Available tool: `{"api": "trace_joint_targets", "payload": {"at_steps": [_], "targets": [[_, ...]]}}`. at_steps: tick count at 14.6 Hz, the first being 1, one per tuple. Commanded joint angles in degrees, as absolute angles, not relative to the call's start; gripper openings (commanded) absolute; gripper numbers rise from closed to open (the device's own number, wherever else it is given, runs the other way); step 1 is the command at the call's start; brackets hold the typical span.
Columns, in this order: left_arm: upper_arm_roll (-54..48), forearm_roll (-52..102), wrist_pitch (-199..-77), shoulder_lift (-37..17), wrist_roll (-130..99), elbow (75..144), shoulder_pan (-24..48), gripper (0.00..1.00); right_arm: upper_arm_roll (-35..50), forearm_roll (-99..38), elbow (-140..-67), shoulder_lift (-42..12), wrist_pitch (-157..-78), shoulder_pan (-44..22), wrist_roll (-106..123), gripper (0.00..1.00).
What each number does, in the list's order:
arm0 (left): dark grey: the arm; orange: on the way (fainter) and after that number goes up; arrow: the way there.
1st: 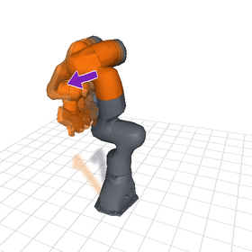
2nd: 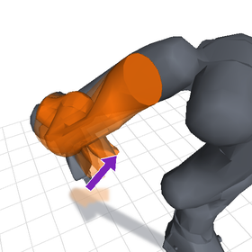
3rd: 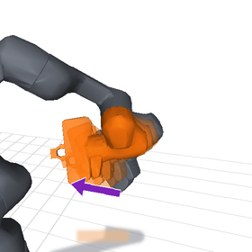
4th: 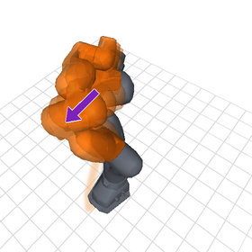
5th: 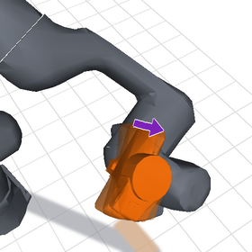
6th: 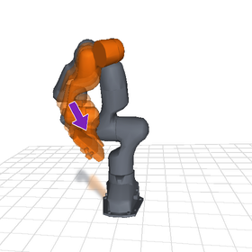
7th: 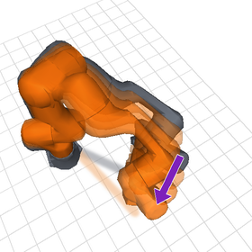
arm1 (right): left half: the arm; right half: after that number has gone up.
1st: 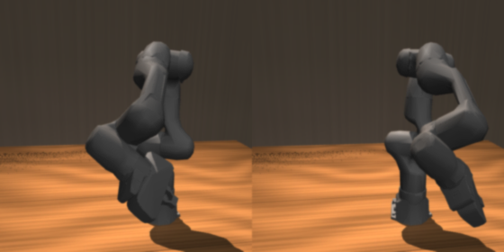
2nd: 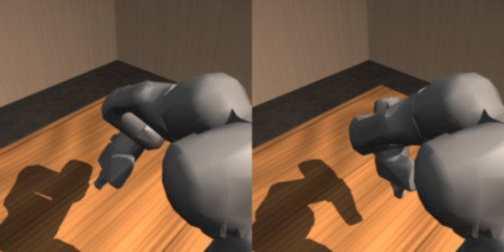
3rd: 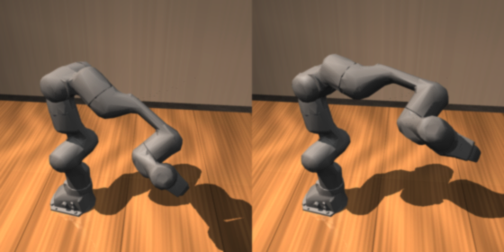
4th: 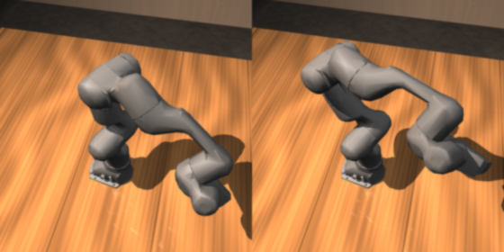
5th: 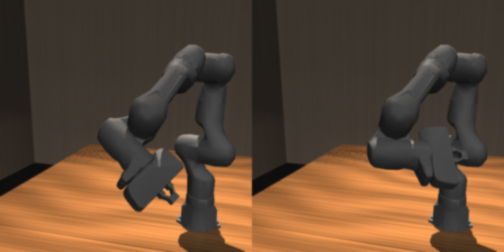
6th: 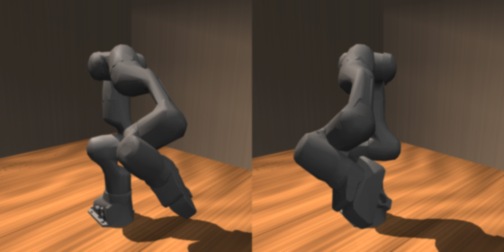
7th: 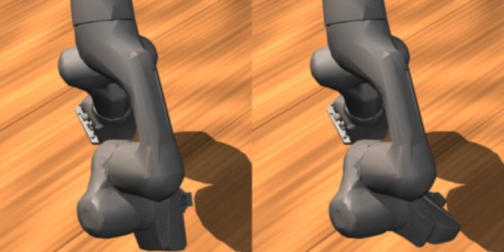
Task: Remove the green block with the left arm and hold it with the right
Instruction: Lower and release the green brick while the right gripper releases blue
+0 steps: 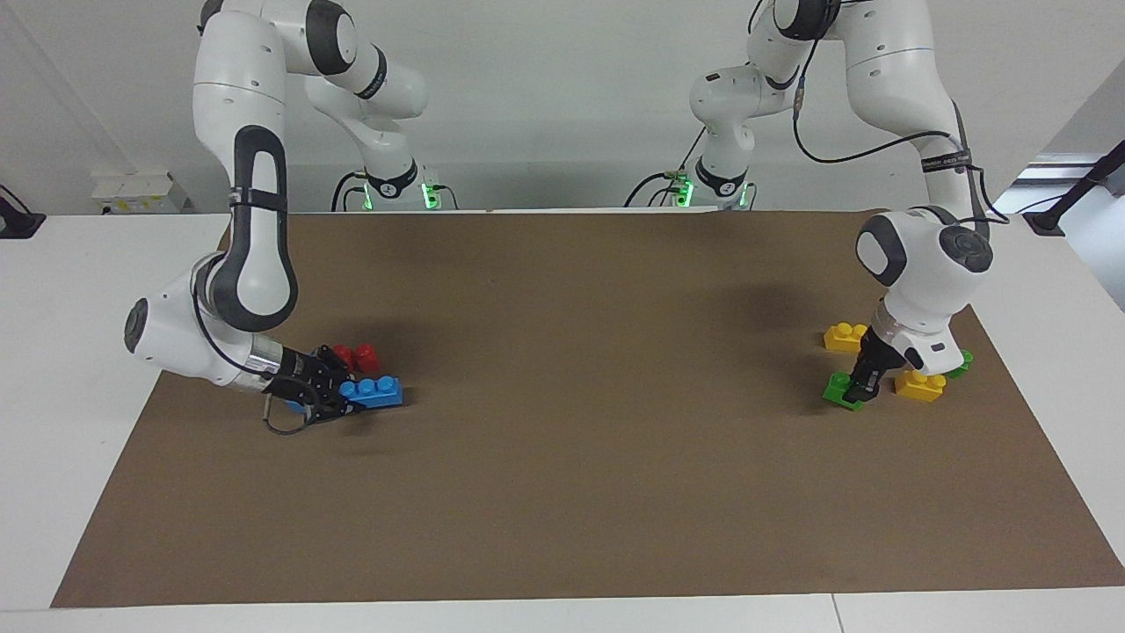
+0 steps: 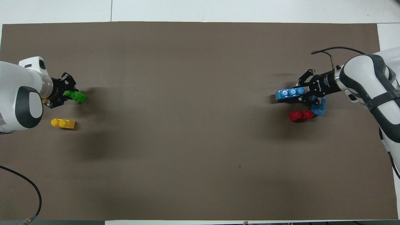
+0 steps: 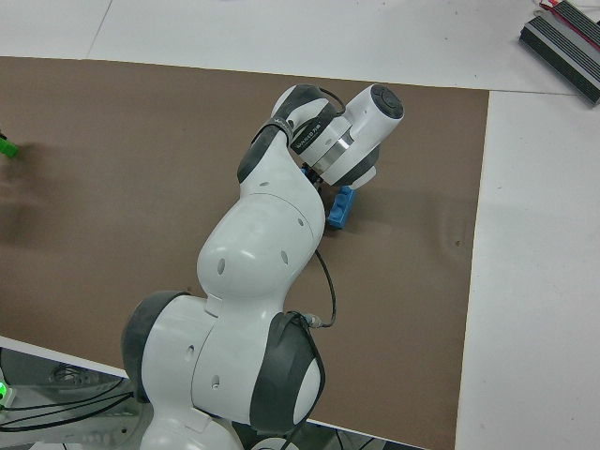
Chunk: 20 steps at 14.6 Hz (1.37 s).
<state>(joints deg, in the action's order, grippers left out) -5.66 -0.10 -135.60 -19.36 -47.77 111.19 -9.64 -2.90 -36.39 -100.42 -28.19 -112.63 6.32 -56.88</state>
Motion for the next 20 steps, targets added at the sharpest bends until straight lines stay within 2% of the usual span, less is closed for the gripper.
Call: {"api": "trace_joint_targets", "payload": {"at_steps": [1, 3, 4, 5, 6, 9, 10, 12, 14, 18, 20], "targets": [[-6.1, -1.2, -135.6, -21.8, -43.2, 109.6, -10.2, 0.00, -2.2, -35.7, -103.4, -26.1, -114.9, 6.8, -55.5, 0.00], [-6.1, -1.2, -135.3, -21.8, -39.9, 109.6, -10.5, 0.00, -2.1, -36.2, -104.7, -25.8, -116.4, 6.4, -55.5, 0.00], [-6.2, -1.2, -135.3, -21.8, -38.8, 109.7, -10.5, 0.35, -2.1, -36.4, -104.9, -25.6, -116.7, 6.4, -55.5, 0.00], [-6.1, -1.2, -135.1, -21.7, -38.6, 109.7, -10.5, 0.99, -2.1, -36.4, -105.1, -25.6, -116.7, 6.3, -55.5, 0.00], [-6.1, -1.2, -135.1, -21.5, -38.5, 109.7, -10.5, 1.00, -2.1, -36.4, -105.1, -25.6, -116.8, 6.3, -55.5, 0.00], [-6.1, -1.1, -134.2, -20.8, -38.5, 109.7, -10.8, 1.00, -2.1, -36.4, -105.1, -25.6, -116.8, 6.3, -55.5, 0.37], [-6.2, -1.2, -133.9, -20.3, -38.6, 109.7, -11.4, 1.00, -2.1, -36.4, -105.0, -25.5, -116.7, 6.3, -55.6, 0.52], [-6.2, -1.1, -132.7, -19.0, -38.6, 109.7, -11.5, 1.00, -2.1, -36.4, -104.6, -25.6, -116.5, 6.2, -56.2, 0.74], [-6.2, -1.1, -131.7, -17.8, -38.6, 109.6, -11.5, 1.00, -2.0, -36.4, -103.9, -25.6, -115.9, 6.2, -57.0, 0.81], [-6.2, -1.1, -128.3, -14.3, -38.6, 109.6, -11.4, 1.00, -2.0, -36.4, -100.5, -25.0, -111.5, 6.3, -60.1, 0.83], [-6.2, -1.2, -127.2, -12.9, -38.6, 109.6, -11.2, 1.00, -2.0, -36.3, -99.8, -22.8, -110.7, 5.6, -62.7, 0.85]]}}
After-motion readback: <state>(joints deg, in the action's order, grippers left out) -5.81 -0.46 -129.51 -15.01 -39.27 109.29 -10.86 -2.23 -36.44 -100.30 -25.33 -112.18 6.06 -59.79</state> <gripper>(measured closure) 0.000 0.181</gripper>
